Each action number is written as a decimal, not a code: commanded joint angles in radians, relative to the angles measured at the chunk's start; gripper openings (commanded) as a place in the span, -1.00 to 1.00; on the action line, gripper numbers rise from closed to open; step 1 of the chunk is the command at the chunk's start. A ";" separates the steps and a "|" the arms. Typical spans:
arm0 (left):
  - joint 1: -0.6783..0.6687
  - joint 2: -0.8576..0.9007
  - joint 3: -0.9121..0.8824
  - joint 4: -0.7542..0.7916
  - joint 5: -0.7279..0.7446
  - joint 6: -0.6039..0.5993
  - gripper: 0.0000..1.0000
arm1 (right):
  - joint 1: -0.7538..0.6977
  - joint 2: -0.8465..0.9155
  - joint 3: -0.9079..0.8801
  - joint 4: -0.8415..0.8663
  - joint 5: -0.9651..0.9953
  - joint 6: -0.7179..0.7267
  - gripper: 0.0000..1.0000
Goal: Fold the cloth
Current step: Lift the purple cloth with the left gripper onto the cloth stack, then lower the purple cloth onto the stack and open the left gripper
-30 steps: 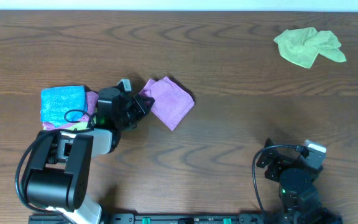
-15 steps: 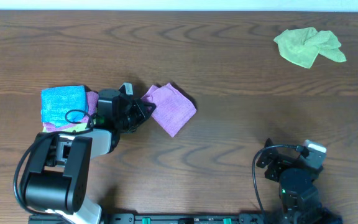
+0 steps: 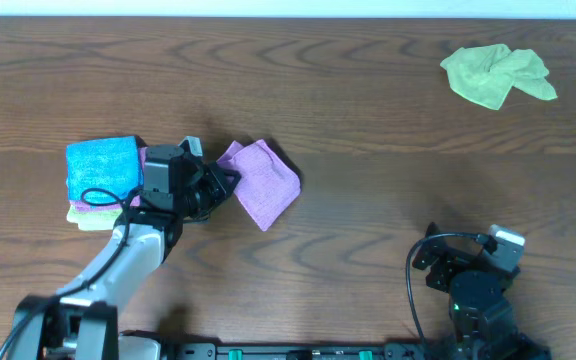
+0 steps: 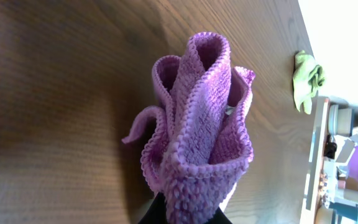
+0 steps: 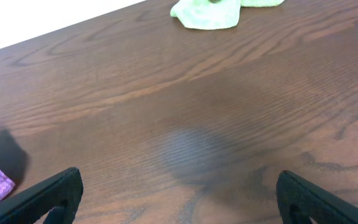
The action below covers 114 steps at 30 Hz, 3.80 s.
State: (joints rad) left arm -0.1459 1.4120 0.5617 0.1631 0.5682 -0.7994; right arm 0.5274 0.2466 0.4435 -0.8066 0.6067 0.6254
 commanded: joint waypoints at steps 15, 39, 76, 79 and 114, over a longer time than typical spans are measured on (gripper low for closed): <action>0.157 -0.228 0.004 -0.093 -0.043 0.041 -0.88 | -0.010 -0.006 -0.003 -0.001 0.017 0.017 0.99; 0.472 -0.209 0.140 -0.109 -0.029 0.166 -0.88 | -0.010 -0.006 -0.003 -0.001 0.018 0.017 0.98; 0.634 -0.062 0.207 -0.114 -0.044 0.221 -0.88 | -0.010 -0.006 -0.003 -0.002 0.017 0.017 0.98; 0.663 -0.062 0.207 -0.152 -0.043 0.237 -0.88 | -0.010 -0.006 -0.003 -0.001 0.018 0.017 0.99; 0.808 -0.062 0.207 -0.365 -0.132 0.389 -0.88 | -0.010 -0.006 -0.003 -0.002 0.017 0.017 0.98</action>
State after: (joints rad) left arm 0.6575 1.3411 0.7414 -0.1883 0.4625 -0.4366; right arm 0.5274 0.2466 0.4435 -0.8066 0.6064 0.6254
